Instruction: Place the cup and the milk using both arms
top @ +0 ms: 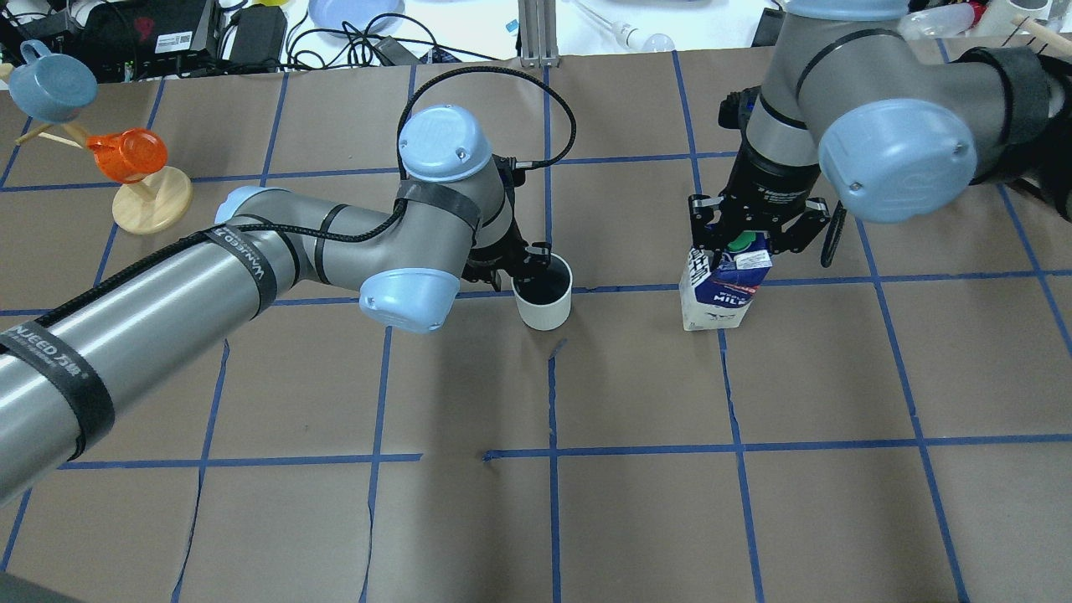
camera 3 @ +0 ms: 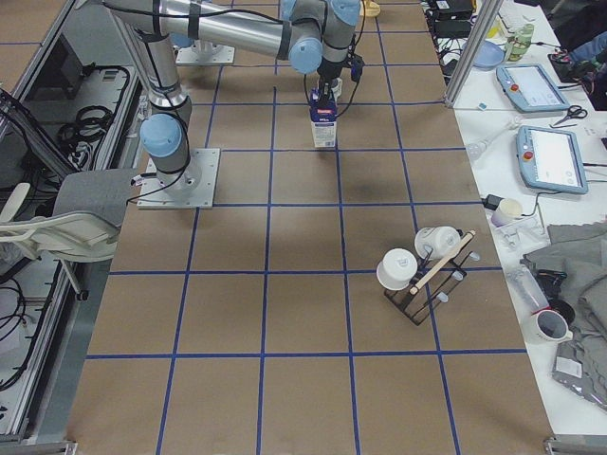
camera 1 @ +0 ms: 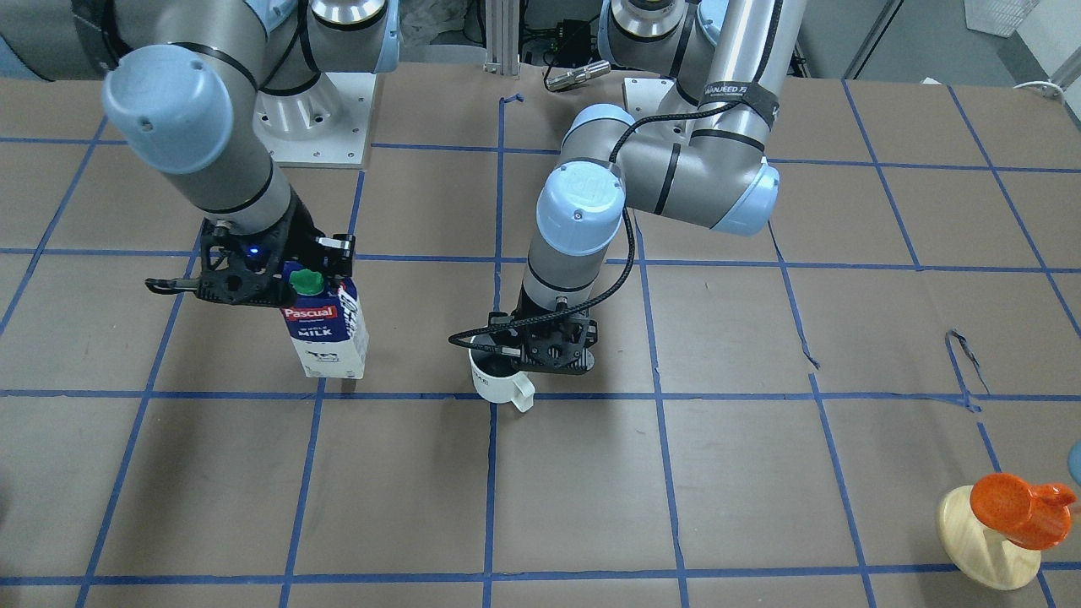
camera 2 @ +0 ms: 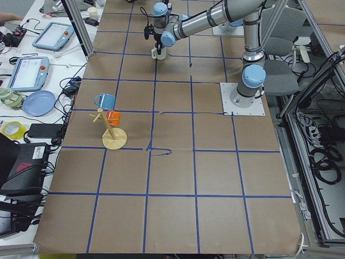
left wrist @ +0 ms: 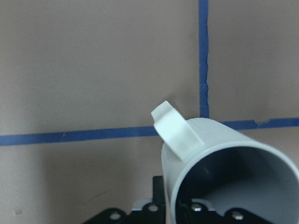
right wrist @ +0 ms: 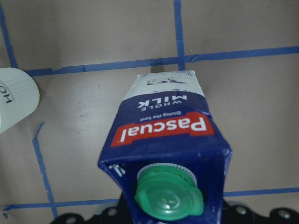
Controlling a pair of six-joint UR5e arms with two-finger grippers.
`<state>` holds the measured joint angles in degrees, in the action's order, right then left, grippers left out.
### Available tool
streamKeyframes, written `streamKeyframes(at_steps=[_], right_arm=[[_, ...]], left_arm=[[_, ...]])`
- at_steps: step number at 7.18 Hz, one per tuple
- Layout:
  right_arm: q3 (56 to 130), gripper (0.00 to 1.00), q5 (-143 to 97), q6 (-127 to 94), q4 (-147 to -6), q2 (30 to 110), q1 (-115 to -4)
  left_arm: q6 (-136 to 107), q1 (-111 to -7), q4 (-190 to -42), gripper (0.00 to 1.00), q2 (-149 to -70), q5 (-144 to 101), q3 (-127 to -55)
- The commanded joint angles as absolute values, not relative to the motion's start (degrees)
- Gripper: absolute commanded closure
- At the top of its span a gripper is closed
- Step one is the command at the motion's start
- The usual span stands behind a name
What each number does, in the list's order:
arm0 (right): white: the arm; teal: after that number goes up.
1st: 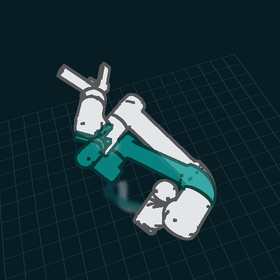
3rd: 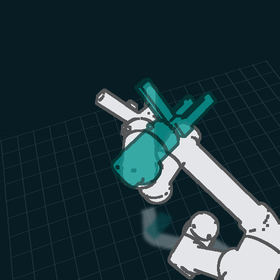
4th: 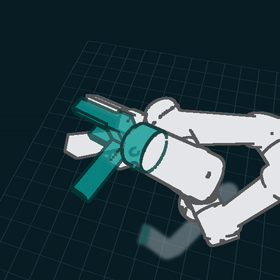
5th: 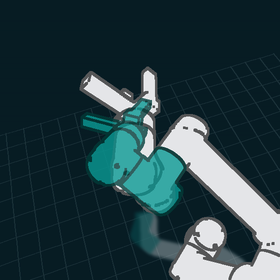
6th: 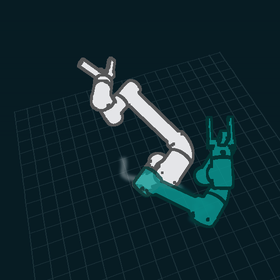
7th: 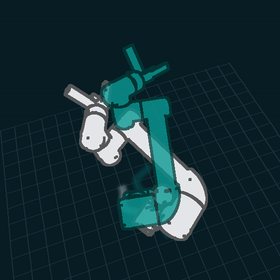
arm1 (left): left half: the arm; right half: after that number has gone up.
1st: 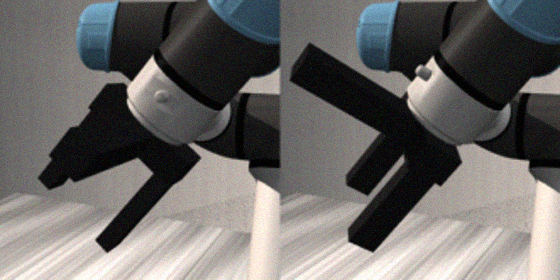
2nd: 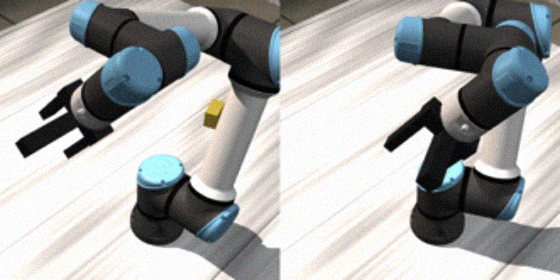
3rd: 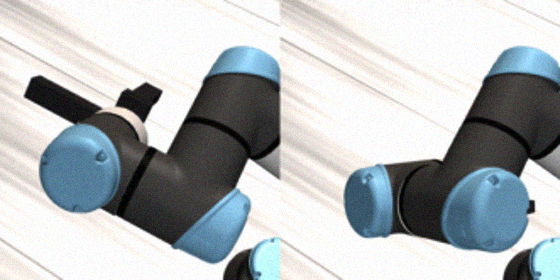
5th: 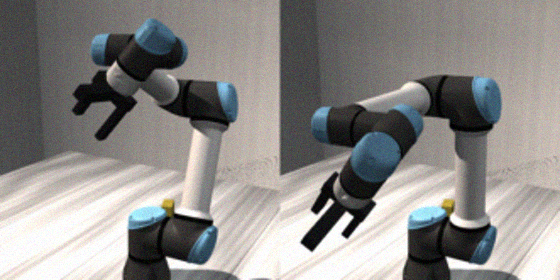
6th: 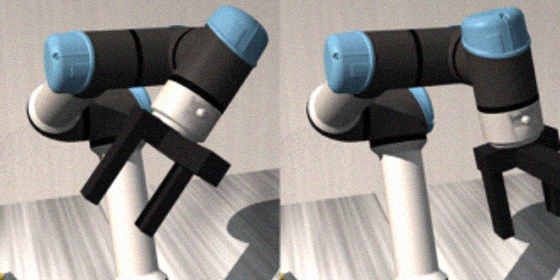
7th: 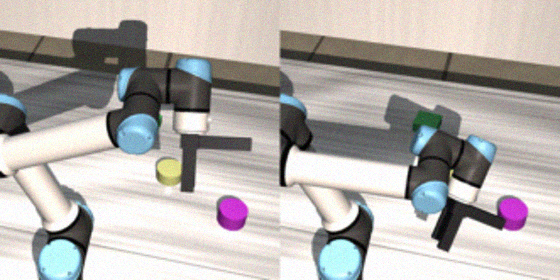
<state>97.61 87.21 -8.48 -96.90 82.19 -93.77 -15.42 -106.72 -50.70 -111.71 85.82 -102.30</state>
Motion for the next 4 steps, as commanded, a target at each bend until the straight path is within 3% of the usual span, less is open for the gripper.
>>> streamKeyframes(at_steps=[1, 4], right_arm=[[94.0, 0.47, 86.5, -15.3, -97.0, 78.9, -100.3], [92.4, 0.47, 83.5, -21.4, -98.2, 76.6, -104.2]], left_arm=[[-14.9, -103.8, -54.2, 0.00, -109.3, 86.2, -99.9], [-1.5, -91.8, -61.7, 0.00, -103.6, 86.0, -99.8]])
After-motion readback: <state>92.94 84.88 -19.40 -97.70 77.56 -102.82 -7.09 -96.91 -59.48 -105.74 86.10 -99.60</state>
